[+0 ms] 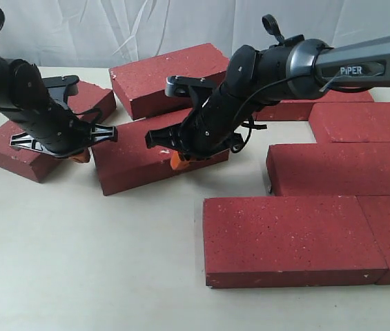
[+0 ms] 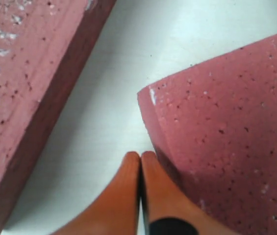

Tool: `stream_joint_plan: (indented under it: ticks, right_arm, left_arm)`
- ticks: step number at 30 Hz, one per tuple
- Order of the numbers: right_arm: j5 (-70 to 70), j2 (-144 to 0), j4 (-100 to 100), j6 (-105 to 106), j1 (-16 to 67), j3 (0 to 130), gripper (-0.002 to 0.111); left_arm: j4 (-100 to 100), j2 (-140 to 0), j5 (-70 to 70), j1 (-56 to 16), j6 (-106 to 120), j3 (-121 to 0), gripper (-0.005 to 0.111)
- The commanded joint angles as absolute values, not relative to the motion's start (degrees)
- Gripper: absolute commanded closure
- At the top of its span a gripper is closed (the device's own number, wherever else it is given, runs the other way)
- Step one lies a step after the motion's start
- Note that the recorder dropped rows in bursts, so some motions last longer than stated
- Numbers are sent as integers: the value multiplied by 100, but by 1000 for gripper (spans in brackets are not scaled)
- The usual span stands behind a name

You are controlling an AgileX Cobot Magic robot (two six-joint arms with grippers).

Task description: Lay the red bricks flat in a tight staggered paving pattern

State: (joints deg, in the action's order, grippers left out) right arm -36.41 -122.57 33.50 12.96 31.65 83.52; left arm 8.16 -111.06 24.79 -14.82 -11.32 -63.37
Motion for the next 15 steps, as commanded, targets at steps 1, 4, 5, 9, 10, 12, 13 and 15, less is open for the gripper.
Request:
stream_joint_plan:
  ticks: [1, 4, 5, 9, 10, 12, 13, 15]
  right_arm:
    - [-3618, -12255, 3381, 1308, 3141, 8377, 109]
    - [-3514, -12255, 3410, 1308, 3141, 8377, 109]
    - [-3444, -12255, 3454, 1308, 3141, 8377, 109]
    - [-3228, -12255, 3632, 1308, 3141, 8377, 109]
    - [-3204, -12255, 3672, 1308, 3141, 8377, 109]
    - [-3234, -12255, 3729, 1298, 3141, 8377, 109]
    - [-3267, -12255, 3781, 1298, 3141, 8377, 109]
    - [-3347, -12255, 3792, 1298, 3141, 8377, 109]
  left_arm:
    - [722, -11067, 2611, -1502, -1144, -6347, 107]
    - [722, -11067, 2731, -1506, -1144, -6347, 107]
    - [712, -11067, 2732, -1543, -1133, -6347, 107]
    - [654, -11067, 2599, -1664, -1133, -6347, 107]
    - [625, -11067, 2529, -1699, -1133, -6347, 107]
    - [524, -11067, 2388, -1741, -1133, -6347, 107]
    - [435, -11067, 2306, -1751, -1133, -6347, 107]
    - [270, -11067, 2132, -1751, -1133, -6347, 107]
